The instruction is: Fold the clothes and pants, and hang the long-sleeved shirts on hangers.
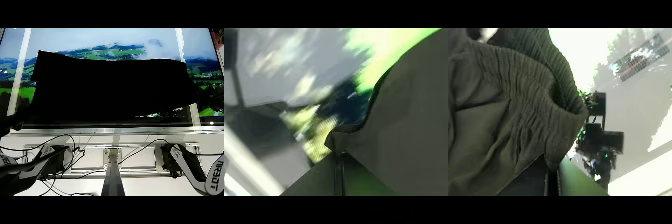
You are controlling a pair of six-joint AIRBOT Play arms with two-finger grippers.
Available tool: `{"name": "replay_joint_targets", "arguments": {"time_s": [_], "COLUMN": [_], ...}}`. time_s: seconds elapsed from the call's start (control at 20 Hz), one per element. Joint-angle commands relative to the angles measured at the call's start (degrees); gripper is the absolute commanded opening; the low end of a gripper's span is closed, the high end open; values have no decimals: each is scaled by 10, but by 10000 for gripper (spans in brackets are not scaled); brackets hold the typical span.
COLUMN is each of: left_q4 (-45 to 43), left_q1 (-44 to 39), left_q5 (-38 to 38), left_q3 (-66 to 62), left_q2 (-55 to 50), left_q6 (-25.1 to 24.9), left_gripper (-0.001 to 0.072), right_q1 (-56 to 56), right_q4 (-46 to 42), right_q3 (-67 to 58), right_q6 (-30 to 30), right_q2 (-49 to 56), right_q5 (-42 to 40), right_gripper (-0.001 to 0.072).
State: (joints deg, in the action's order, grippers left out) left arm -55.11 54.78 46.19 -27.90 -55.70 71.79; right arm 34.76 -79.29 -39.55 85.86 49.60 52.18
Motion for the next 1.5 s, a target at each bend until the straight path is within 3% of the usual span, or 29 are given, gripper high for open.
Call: {"name": "replay_joint_targets", "arguments": {"time_s": [0.0, 0.2, 0.35, 0.6, 0.8, 1.05, 1.25, 1.3, 1.35, 1.4, 1.45], "left_q4": [23, 28, 44, 44, 42, 42, 47, 46, 46, 44, 42], "left_q1": [0, -1, -13, -161, -276, -359, -401, -411, -421, -427, -430], "left_q5": [12, -9, -53, -75, -131, -181, -238, -261, -276, -286, -286], "left_q3": [-67, -113, -140, -254, -403, -586, -648, -651, -651, -651, -652], "left_q2": [26, 65, 47, -118, -280, -441, -522, -532, -538, -539, -535], "left_q6": [-7, -7, -7, 19, 102, 134, 133, 133, 130, 119, 98], "left_gripper": [9, 7, 3, 3, 3, 3, 8, 87, 496, 703, 716], "right_q1": [0, 0, -1, -1, -2, -2, -44, -64, -83, -98, -107], "right_q4": [-21, -24, -23, 26, 130, 240, 256, 252, 250, 248, 245], "right_q3": [-15, -37, -40, -40, -41, -41, -41, -41, -41, -41, -41], "right_q6": [0, 1, 5, 47, 49, 65, 64, 62, 62, 60, 60], "right_q2": [-63, -133, -156, -72, 50, 162, 215, 223, 229, 231, 229], "right_q5": [56, 101, 78, -52, -160, -270, -381, -419, -450, -474, -484], "right_gripper": [21, 21, 20, 20, 20, 20, 22, 139, 534, 692, 690]}}
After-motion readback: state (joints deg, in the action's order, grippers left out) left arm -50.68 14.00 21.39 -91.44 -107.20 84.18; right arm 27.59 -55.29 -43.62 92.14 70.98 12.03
